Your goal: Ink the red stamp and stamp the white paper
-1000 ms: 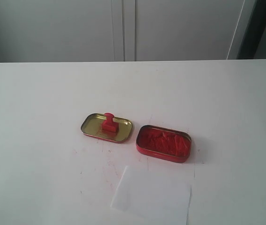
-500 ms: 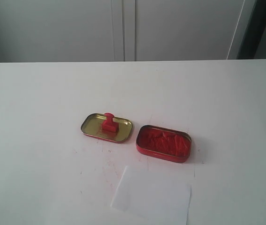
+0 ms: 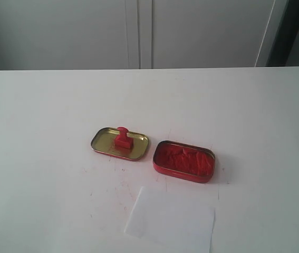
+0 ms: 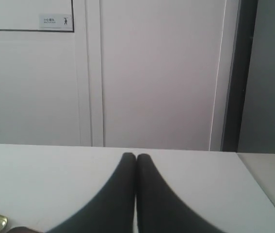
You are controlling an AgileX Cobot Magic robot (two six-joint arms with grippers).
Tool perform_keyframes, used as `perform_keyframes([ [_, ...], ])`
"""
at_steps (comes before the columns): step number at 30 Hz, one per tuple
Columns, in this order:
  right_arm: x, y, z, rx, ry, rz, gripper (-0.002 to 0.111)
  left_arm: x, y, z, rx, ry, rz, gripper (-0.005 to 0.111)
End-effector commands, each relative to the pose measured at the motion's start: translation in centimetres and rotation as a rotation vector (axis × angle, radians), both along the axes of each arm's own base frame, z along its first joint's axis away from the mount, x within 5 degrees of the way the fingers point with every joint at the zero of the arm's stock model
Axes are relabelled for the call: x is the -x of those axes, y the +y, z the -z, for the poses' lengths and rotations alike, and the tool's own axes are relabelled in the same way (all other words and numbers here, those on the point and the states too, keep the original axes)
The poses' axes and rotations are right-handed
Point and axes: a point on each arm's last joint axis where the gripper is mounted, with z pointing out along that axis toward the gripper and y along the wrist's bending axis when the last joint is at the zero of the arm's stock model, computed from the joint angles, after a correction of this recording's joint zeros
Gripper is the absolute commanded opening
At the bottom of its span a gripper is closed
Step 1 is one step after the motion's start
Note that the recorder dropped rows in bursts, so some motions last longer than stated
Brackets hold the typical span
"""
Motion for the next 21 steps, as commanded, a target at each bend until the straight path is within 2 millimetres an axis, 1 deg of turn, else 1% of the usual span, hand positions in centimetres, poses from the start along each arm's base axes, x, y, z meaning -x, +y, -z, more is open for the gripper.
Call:
perform_keyframes([
  [1, -0.6, 0.0, -1.1, 0.014, 0.087, 0.002, 0.0, 0.0, 0.0, 0.1, -0.002, -0.003, -0.001, 0.0],
  [11, -3.4, 0.3, -3.0, 0.036, 0.336, 0.004, 0.0, 0.0, 0.0, 0.1, -0.002, -0.003, -0.001, 0.0],
  [21, -7.7, 0.7, -4.1, 0.049, 0.618, -0.001, 0.0, 0.0, 0.0, 0.1, -0.002, -0.003, -0.001, 0.0],
])
